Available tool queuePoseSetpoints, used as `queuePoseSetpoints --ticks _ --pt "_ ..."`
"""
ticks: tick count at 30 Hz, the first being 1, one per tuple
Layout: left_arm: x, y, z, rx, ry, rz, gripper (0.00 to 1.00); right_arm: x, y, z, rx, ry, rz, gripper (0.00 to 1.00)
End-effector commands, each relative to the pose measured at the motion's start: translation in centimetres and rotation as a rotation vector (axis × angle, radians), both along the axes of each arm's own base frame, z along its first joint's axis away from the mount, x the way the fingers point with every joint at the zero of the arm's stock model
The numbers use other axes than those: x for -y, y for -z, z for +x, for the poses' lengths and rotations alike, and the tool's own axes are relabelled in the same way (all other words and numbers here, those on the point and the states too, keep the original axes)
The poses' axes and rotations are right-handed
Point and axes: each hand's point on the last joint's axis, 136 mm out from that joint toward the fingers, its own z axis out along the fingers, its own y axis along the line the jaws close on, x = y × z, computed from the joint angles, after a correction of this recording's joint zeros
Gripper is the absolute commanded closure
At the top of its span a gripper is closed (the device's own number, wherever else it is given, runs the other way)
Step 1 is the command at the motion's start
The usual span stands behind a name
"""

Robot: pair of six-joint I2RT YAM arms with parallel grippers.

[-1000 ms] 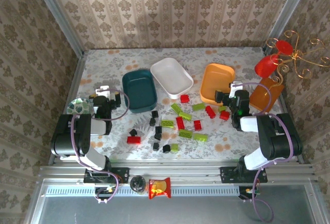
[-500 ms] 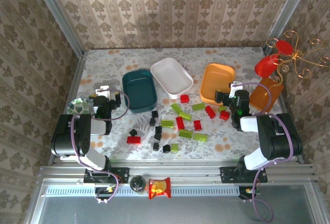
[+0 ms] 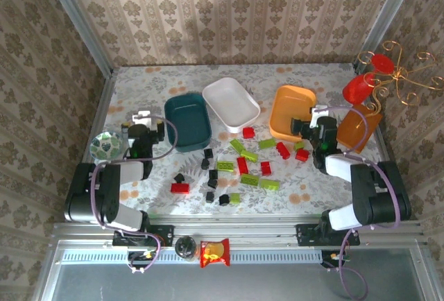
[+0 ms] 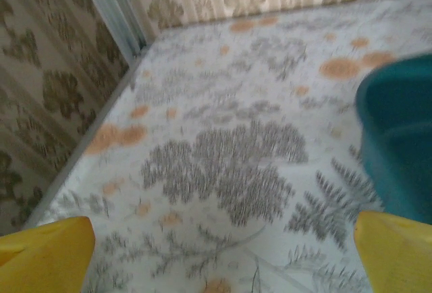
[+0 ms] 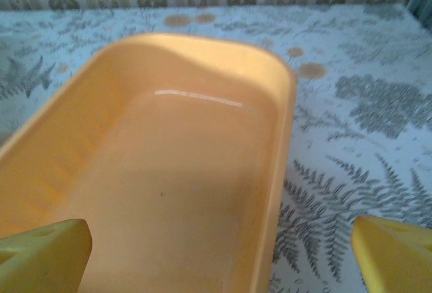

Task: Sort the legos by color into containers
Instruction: Pick up the lego from the center of the table.

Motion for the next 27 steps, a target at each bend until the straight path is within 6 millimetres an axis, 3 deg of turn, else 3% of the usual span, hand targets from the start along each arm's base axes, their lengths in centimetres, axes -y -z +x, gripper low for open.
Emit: queuePoseSetpoints --ticks 1,6,8,11,12,13,15,18,22,27 --pt "-0.2 -3.2 -0.1 0.029 -0.054 0.096 0.00 0.8 -2.9 -0.4 0.015 0.079 -0.020 0.00" --pt "2.0 -9.2 -0.9 0.143 -0.021 0.086 0.00 2.8 -6.9 -2.3 0.018 0.324 -0.044 0.00" --pt "2.4 -11.6 -1.6 0.207 0.008 -0.035 0.00 3.9 -7.5 -3.5 0.002 0.458 0.082 0.00" --pt "2.6 -14.9 -3.4 0.325 0.086 -0.339 0.00 3.6 -5.8 -5.9 -0.083 0.581 0.470 0.00" --pt "2.6 -15.8 -4.1 0.357 0.130 -0.437 0.00 2.9 -5.3 -5.9 -0.096 0.549 0.543 0.00" --pt "2.7 -16.6 -4.7 0.375 0.180 -0.524 0.00 0.9 -5.7 -4.9 -0.080 0.403 0.587 0.00" --pt "3.2 -18.0 -5.7 0.390 0.287 -0.635 0.00 -1.0 -6.3 -4.5 -0.030 0.277 0.646 0.00" --pt "3.9 -18.4 -6.7 0.356 0.363 -0.760 0.00 -2.5 -7.0 -5.0 -0.020 0.192 0.682 0.00" --pt "3.0 -16.4 -6.5 0.246 0.247 -0.933 0.00 -6.0 -6.7 -7.2 -0.181 0.041 0.579 0.00" --pt "4.9 -17.5 -7.4 0.274 0.407 -1.034 0.00 -9.9 -3.0 -11.5 -0.338 -0.087 0.498 0.01"
